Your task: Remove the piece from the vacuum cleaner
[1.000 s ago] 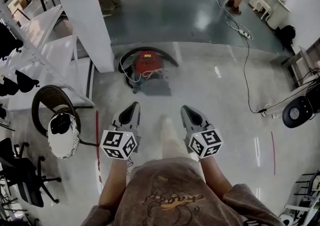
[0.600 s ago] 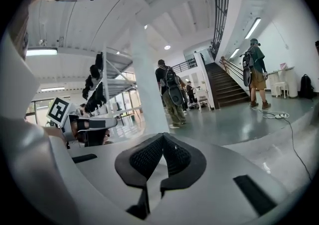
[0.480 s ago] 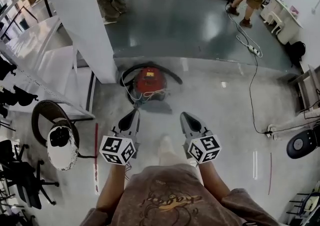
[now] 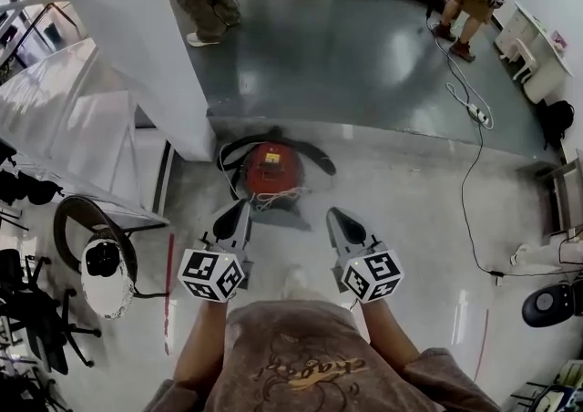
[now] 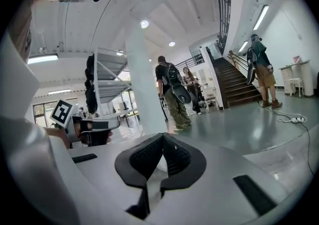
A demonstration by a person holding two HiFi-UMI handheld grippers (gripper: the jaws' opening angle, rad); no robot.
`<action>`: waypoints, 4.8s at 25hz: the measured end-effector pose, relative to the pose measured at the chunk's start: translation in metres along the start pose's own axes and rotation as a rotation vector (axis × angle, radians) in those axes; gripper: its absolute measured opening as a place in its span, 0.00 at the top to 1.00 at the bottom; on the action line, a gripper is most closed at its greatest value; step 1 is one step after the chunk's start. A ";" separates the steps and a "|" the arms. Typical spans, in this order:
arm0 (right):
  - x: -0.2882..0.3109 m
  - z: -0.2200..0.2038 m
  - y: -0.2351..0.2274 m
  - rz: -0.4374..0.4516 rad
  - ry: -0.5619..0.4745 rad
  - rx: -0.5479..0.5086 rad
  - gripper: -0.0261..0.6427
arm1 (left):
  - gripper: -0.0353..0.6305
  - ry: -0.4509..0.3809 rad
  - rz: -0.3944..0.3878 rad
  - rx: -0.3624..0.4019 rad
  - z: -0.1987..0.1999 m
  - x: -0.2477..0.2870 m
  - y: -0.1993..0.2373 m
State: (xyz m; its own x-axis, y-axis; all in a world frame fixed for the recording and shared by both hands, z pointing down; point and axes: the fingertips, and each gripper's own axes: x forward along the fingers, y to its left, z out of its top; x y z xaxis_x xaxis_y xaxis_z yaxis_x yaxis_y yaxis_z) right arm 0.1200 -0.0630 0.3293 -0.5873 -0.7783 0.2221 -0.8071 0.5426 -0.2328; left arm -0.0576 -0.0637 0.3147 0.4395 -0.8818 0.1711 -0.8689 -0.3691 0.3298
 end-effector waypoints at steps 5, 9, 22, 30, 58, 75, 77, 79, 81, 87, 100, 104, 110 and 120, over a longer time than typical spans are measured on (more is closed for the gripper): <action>0.024 0.007 -0.009 0.026 -0.008 0.009 0.96 | 0.94 -0.002 0.012 0.014 0.008 0.020 0.011; 0.039 0.008 -0.009 0.017 -0.013 0.019 0.96 | 0.94 0.006 0.014 0.025 0.014 0.026 0.023; 0.063 0.009 0.000 0.016 -0.027 0.040 0.64 | 0.57 0.012 -0.088 -0.002 0.014 0.037 0.044; 0.083 -0.029 -0.010 0.025 0.062 0.026 0.64 | 0.53 0.107 -0.121 0.012 -0.021 0.058 0.059; 0.186 -0.319 -0.092 0.105 0.398 -0.016 0.64 | 0.53 0.455 -0.240 0.046 -0.331 0.154 0.138; 0.221 -0.507 -0.118 0.304 0.819 -0.275 0.64 | 0.53 0.897 -0.385 0.310 -0.524 0.183 0.177; 0.221 -0.515 -0.119 0.327 0.864 -0.293 0.64 | 0.53 0.934 -0.417 0.341 -0.532 0.184 0.178; 0.223 -0.519 -0.118 0.343 0.888 -0.307 0.64 | 0.53 0.950 -0.434 0.357 -0.535 0.188 0.179; 0.226 -0.520 -0.117 0.356 0.896 -0.313 0.64 | 0.58 0.958 -0.449 0.364 -0.536 0.192 0.179; 0.234 -0.521 -0.112 0.382 0.900 -0.316 0.68 | 0.66 0.990 -0.495 0.371 -0.540 0.196 0.172; 0.240 -0.529 -0.104 0.409 0.905 -0.282 0.80 | 0.71 1.029 -0.521 0.298 -0.543 0.194 0.180; 0.238 -0.529 -0.104 0.377 0.887 -0.261 0.82 | 0.75 1.023 -0.478 0.272 -0.544 0.191 0.179; 0.232 -0.529 -0.100 0.337 0.887 -0.261 0.86 | 0.82 1.036 -0.434 0.262 -0.545 0.181 0.180; 0.224 -0.529 -0.098 0.260 0.868 -0.171 0.87 | 0.82 1.078 -0.382 0.203 -0.544 0.174 0.177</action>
State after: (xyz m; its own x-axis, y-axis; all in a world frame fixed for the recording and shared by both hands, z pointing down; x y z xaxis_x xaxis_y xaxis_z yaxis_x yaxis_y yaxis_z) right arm 0.0356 -0.1233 0.9023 -0.5354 -0.1530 0.8306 -0.6006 0.7604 -0.2472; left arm -0.0107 -0.1222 0.9081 0.5619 -0.0314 0.8266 -0.6156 -0.6833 0.3926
